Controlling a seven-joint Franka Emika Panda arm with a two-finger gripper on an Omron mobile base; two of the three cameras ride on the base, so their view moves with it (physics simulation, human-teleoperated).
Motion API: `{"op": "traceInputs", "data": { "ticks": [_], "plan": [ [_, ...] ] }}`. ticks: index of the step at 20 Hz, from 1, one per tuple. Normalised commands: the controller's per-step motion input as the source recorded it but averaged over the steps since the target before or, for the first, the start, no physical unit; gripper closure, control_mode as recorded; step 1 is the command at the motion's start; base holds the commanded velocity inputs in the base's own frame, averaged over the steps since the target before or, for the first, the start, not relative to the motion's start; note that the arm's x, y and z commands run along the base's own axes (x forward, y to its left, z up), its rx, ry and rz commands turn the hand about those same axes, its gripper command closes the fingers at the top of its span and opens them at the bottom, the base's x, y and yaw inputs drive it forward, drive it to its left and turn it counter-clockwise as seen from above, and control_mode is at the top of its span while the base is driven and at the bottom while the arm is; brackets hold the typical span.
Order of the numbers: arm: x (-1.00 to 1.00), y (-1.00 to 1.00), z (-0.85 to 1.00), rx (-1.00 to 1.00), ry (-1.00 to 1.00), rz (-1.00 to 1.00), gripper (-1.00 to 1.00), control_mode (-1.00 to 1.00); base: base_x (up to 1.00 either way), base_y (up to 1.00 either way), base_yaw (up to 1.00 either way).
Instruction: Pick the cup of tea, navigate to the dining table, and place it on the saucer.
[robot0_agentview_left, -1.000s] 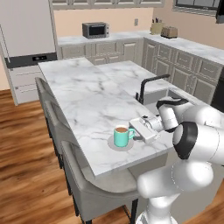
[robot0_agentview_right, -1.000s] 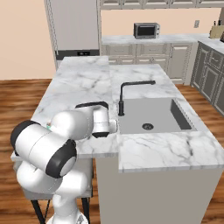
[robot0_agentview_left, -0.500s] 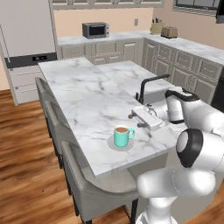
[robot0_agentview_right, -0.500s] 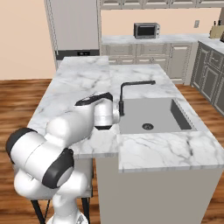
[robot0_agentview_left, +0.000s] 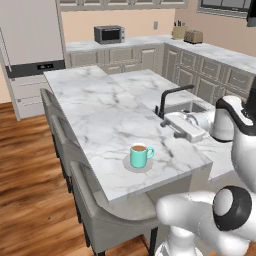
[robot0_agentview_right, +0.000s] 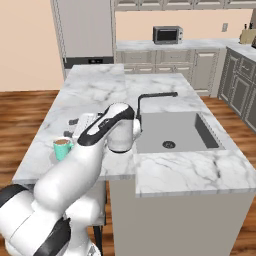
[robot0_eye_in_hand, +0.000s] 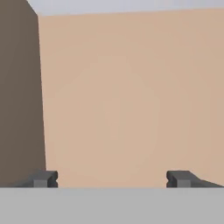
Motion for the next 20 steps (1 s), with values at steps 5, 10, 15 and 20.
{"op": "traceInputs", "data": {
  "ticks": [5, 10, 15, 20],
  "plan": [
    [-0.74, -0.32, 0.16, -0.11, 0.00, -0.12, -1.00, -1.00, 0.00, 0.00, 0.00],
    [-0.70, -0.32, 0.02, -0.20, 0.03, -0.14, -1.00, -1.00, 0.00, 0.00, 0.00],
    [-0.51, -0.22, 0.13, -0.27, 0.08, -0.14, -1.00, -1.00, 0.00, 0.00, 0.00],
    [-0.03, -0.11, 0.40, -0.33, 0.17, -0.13, -1.00, -1.00, 0.00, 0.00, 0.00]
  ]
}}
